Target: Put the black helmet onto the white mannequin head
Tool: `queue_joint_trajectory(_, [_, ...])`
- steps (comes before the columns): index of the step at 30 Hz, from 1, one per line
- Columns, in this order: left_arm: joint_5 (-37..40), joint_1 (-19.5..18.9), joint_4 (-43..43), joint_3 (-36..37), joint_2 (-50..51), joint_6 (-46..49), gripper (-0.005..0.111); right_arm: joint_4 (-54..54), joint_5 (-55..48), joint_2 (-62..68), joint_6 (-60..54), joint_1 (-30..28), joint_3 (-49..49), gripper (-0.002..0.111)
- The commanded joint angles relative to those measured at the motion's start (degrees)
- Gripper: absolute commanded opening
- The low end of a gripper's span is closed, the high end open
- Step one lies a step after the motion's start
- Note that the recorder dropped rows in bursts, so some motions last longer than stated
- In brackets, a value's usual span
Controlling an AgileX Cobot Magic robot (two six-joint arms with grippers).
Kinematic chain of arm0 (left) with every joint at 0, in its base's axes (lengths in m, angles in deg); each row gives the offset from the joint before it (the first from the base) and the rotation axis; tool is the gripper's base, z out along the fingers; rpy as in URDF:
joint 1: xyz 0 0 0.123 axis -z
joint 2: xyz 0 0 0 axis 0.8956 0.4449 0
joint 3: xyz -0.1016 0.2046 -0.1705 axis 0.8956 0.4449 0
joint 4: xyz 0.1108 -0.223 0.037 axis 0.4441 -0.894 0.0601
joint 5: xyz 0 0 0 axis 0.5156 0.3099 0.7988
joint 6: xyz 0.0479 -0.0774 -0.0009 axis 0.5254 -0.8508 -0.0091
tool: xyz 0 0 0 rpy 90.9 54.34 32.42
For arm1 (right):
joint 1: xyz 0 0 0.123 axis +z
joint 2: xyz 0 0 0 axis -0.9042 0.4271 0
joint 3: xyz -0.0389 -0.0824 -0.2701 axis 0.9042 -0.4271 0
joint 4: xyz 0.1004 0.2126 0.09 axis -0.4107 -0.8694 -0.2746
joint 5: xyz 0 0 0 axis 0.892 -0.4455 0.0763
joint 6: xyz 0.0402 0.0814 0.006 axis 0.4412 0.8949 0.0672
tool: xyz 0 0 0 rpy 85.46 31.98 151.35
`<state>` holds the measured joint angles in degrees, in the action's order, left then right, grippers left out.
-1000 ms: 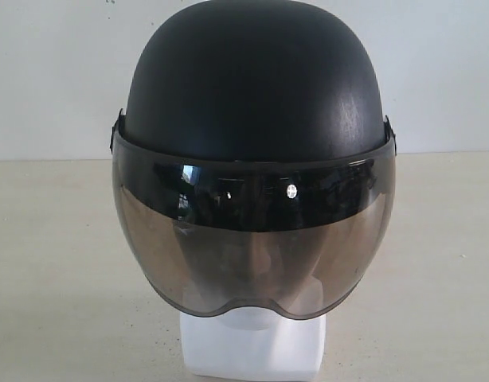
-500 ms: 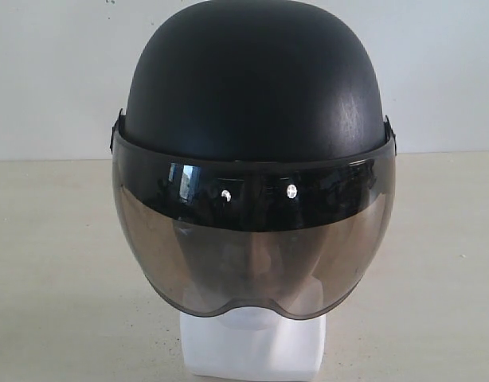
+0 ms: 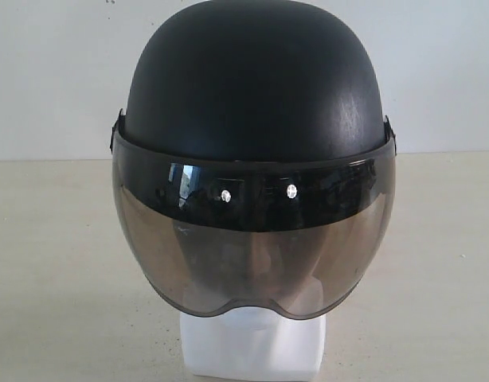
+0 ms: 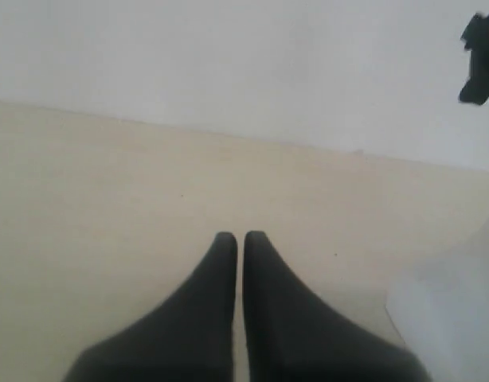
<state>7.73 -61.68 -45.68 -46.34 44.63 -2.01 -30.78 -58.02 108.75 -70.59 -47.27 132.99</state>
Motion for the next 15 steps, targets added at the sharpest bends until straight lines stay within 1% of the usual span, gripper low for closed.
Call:
queue_joint_trajectory(1, [2.74,-0.02,1.31,0.26,-0.10,0.42,0.004,-0.19,0.18,-0.31,0.22,-0.20,-0.16,0.000])
queue_joint_trajectory(7, [2.23,-0.02,6.94,0.26,-0.10,1.74,0.004,-0.19,0.18,-0.31,0.20,-0.20,-0.16,0.000])
queue_joint_trajectory(12, [2.23,-0.02,6.94,0.26,-0.10,1.74,0.004,-0.19,0.18,-0.31,0.20,-0.20,-0.16,0.000])
queue_joint_trajectory(15, [2.23,-3.63,6.94,0.26,-0.10,1.74,0.004,-0.19,0.18,-0.31,0.20,-0.20,-0.16,0.000])
